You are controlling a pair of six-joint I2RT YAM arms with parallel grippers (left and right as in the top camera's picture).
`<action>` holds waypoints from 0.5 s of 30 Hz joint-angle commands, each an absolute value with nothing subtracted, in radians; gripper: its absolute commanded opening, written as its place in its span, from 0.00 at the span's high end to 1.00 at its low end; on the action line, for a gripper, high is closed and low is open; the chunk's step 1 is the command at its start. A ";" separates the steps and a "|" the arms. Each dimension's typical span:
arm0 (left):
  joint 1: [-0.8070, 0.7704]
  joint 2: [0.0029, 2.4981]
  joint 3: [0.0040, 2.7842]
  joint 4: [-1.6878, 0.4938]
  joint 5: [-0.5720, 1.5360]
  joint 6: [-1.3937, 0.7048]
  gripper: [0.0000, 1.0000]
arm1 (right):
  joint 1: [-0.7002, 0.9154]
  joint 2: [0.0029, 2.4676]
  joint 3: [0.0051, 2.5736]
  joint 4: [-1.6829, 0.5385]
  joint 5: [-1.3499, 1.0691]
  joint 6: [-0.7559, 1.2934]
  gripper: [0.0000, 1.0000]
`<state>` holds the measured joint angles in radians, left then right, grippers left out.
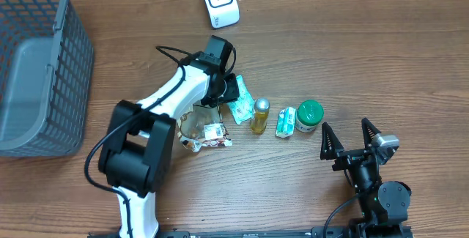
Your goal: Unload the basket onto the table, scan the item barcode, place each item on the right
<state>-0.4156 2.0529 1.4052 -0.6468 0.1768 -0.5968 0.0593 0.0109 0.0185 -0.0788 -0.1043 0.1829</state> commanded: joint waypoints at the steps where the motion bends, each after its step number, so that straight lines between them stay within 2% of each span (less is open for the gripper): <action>1: -0.429 2.112 1.410 -0.630 0.183 -0.606 0.70 | 0.055 0.003 0.008 -0.075 -0.098 0.183 0.00; 2: -0.426 2.114 1.410 -0.630 0.182 -0.606 0.73 | 0.055 0.003 0.008 -0.075 -0.098 0.183 0.00; 3: -0.421 2.110 1.412 -0.629 0.183 -0.606 0.81 | 0.055 0.003 0.008 -0.075 -0.098 0.183 0.00; 9: -0.402 2.057 1.447 -0.630 0.184 -0.576 0.96 | 0.055 0.003 0.008 -0.075 -0.098 0.183 0.00; 15: -0.390 1.984 1.519 -0.677 0.147 -0.557 0.94 | 0.055 0.003 0.008 -0.075 -0.098 0.183 0.00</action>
<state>-0.4049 2.0590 1.4559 -0.6563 0.1833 -0.5846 0.0593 0.0109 0.0185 -0.0792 -0.1040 0.1829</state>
